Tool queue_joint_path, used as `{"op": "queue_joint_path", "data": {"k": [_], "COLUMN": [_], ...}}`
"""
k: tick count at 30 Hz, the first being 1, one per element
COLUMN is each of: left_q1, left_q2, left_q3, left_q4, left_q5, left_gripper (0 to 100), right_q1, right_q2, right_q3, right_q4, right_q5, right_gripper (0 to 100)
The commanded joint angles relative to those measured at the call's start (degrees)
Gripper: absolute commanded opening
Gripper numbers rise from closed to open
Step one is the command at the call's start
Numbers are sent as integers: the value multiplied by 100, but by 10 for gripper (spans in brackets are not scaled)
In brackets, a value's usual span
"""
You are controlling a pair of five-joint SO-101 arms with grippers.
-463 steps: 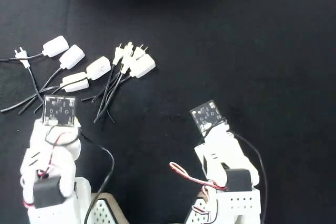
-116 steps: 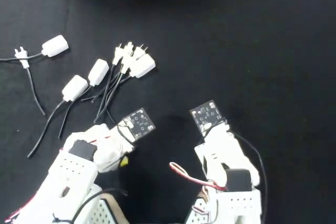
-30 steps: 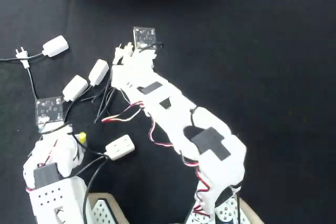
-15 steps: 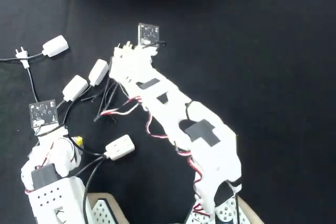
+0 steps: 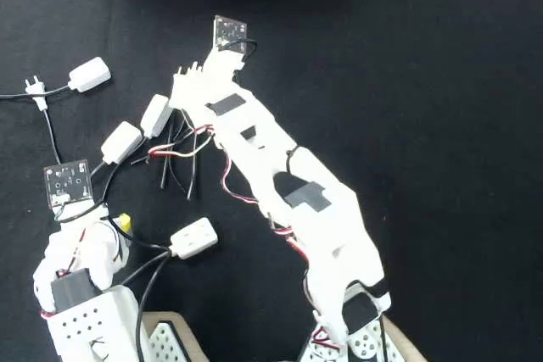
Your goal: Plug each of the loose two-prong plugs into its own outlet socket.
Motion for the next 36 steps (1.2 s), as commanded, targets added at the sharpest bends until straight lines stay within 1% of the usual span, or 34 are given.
{"op": "queue_joint_path", "data": {"k": [1,3,4,7,12,15,17,21,26,31,36], "left_q1": [-48,-48,-48,-48,-48,-48,-48,-48,-48,-48,-48], "left_q2": [44,44,44,44,44,44,44,44,44,44,44], "left_q3": [-84,-75,-75,-101,-101,-101,-101,-101,-101,-101,-101], "left_q4": [44,53,53,132,132,132,123,114,114,105,105], "left_q5": [-70,-246,-299,-316,-316,-316,-316,-325,-325,-325,-325], "left_gripper": [235,234,234,234,234,234,234,234,234,234,234], "right_q1": [141,141,132,88,53,53,53,0,-35,26,-97], "right_q2": [57,-22,-48,-110,-119,-119,-119,-145,-330,-840,-1675], "right_q3": [-57,-22,4,75,75,75,75,22,-198,-330,-286], "right_q4": [176,185,229,343,343,343,369,598,1099,1574,2224], "right_q5": [-70,97,246,492,668,818,941,949,958,1002,1363], "right_gripper": [103,57,52,72,68,13,16,12,12,12,12]}}
